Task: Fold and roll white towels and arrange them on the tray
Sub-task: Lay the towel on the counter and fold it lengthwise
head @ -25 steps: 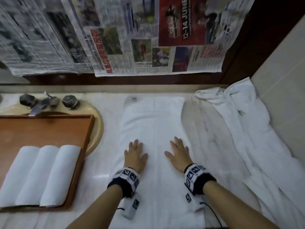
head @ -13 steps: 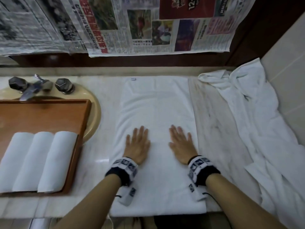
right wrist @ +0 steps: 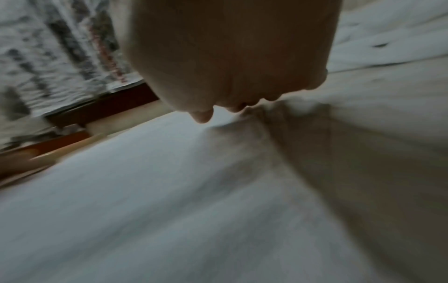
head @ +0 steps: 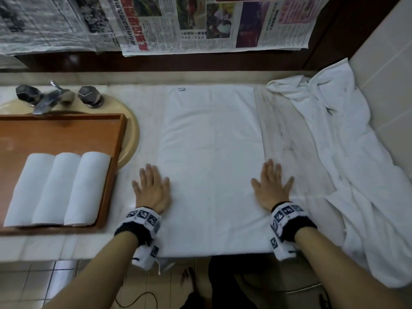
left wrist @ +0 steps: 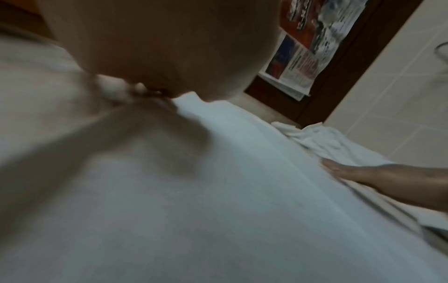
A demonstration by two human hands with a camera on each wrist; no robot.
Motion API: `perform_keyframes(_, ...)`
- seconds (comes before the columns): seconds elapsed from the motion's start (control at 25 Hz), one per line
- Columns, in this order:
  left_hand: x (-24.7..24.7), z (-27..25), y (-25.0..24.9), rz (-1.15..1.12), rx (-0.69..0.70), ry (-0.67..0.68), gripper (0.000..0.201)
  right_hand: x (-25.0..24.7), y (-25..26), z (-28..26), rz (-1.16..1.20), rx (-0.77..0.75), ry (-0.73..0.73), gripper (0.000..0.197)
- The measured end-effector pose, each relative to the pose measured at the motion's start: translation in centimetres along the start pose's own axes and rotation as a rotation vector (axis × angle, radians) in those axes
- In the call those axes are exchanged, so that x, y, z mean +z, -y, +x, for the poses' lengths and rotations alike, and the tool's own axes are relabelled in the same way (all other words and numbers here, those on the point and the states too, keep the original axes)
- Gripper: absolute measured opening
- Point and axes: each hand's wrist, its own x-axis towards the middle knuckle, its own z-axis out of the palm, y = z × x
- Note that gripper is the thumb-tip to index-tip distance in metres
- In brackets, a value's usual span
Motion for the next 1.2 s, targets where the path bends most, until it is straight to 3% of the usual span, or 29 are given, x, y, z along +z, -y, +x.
perform_keyframes(0.04, 0.4, -1.1, -1.2, -0.041, 0.055, -0.003, 0.071, 0.5, 1.6, -1.5, -0.004, -0.11, -0.031, 0.066)
perform_keyframes(0.12, 3.1, -4.0, -5.5, -0.112, 0.351, 0.058, 0.075, 3.0, 5.9, -4.9, -0.029, -0.429, -0.012, 0.063)
perform_keyframes(0.16, 4.5, -5.3, -6.3, -0.121, 0.435, 0.11, 0.071, 4.2, 6.6, -6.0, -0.043, -0.517, 0.009, 0.062)
perform_keyframes(0.2, 5.1, -6.1, -5.8, -0.094, 0.471, 0.118, 0.068, 4.8, 6.1, -6.3, -0.063, -0.513, 0.01, 0.062)
perform_keyframes(0.24, 5.3, -6.1, -3.9, -0.047, 0.444, 0.074, 0.068, 4.8, 4.6, -5.9, -0.043, -0.423, 0.001, 0.063)
perform_keyframes(0.32, 4.4, -5.7, 0.7, 0.018, 0.252, -0.029, 0.07, 4.2, 1.2, -4.7, 0.047, -0.171, -0.009, 0.066)
perform_keyframes(0.4, 3.5, -6.0, 2.4, 0.068, 0.092, -0.06, 0.068, 4.2, 1.0, -5.3, 0.04, -0.083, -0.057, 0.066)
perform_keyframes(0.48, 4.6, -7.2, -0.6, -0.003, 0.238, -0.101, 0.073, 5.5, 5.0, -7.1, 0.003, -0.258, -0.2, 0.063)
perform_keyframes(0.56, 6.3, -8.8, -4.3, -0.134, 0.379, -0.013, 0.078, 7.3, 8.2, -8.8, -0.02, -0.431, -0.156, 0.062)
perform_keyframes(0.64, 7.7, -9.3, -5.3, -0.143, 0.42, 0.005, 0.078, 8.5, 8.0, -9.3, -0.062, -0.486, -0.119, 0.067)
perform_keyframes(0.76, 8.5, -9.3, -3.3, 0.048, 0.386, -0.123, 0.07, 9.5, 5.5, -8.7, -0.1, -0.485, -0.252, 0.068)
perform_keyframes(0.88, 8.9, -9.4, -1.6, 0.061, 0.342, -0.215, 0.066, 10.0, 5.3, -8.6, -0.086, -0.475, -0.293, 0.062)
perform_keyframes(1.2, 7.4, -9.9, 4.1, 0.062, 0.253, -0.23, 0.068, 10.1, 5.1, -8.9, -0.097, -0.474, -0.319, 0.062)
